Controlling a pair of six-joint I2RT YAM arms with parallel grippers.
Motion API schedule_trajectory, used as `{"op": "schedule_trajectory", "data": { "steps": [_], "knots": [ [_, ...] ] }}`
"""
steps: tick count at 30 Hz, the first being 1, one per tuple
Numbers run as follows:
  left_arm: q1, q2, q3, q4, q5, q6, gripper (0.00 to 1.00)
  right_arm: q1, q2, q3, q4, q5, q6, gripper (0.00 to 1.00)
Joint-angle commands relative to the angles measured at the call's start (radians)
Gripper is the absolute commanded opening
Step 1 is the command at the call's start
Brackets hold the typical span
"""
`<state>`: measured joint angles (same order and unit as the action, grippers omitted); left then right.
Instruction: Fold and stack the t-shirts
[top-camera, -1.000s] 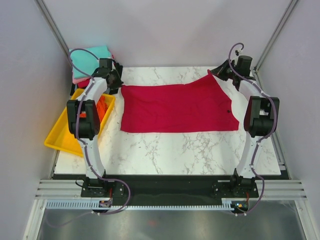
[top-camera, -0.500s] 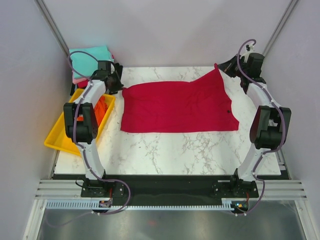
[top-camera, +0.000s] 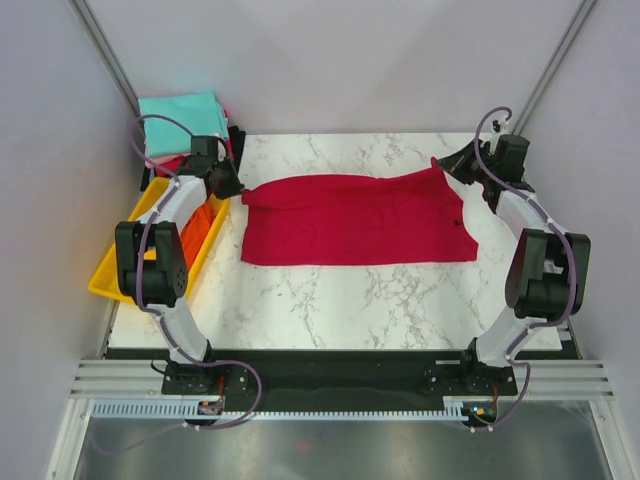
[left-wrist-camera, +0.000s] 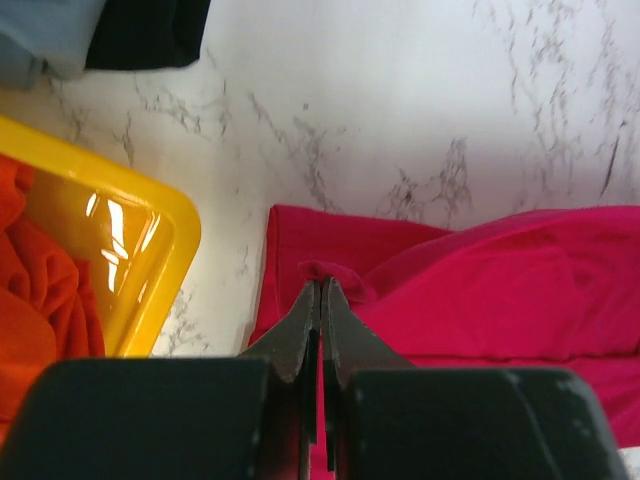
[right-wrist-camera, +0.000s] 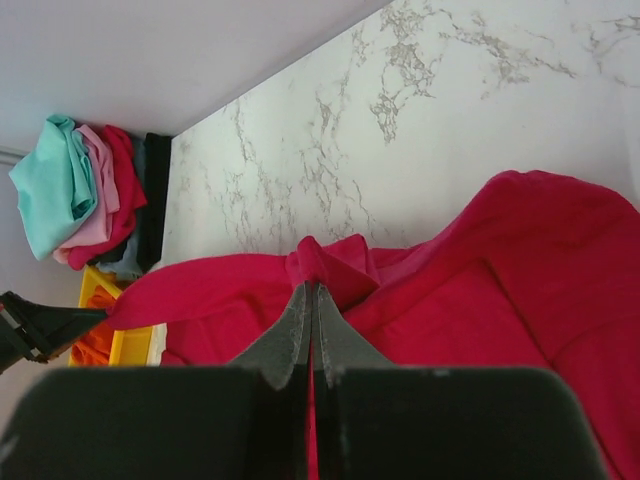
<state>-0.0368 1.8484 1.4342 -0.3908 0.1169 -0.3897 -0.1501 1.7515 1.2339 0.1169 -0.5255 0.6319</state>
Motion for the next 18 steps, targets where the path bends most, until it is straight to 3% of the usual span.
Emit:
{"op": "schedule_trajectory", "data": {
  "steps": [1,12,16,18],
  "knots": [
    [0.000,-0.069,-0.055,0.047,0.030,0.032,0.02,-0.028,-0.121,-0.051,0.066,0.001,-0.014,0.00],
    [0.000,-0.104,-0.162,0.070,0.007,0.045,0.02,-0.054,-0.271,-0.324,0.076,0.007,-0.037,0.00],
    [0.000,-0.118,-0.208,0.064,-0.006,0.023,0.02,-0.055,-0.306,-0.438,0.078,0.079,-0.044,0.00],
    [-0.002,-0.121,-0.238,0.060,-0.003,-0.004,0.07,-0.063,-0.320,-0.497,0.073,0.117,-0.040,0.00]
  ]
}}
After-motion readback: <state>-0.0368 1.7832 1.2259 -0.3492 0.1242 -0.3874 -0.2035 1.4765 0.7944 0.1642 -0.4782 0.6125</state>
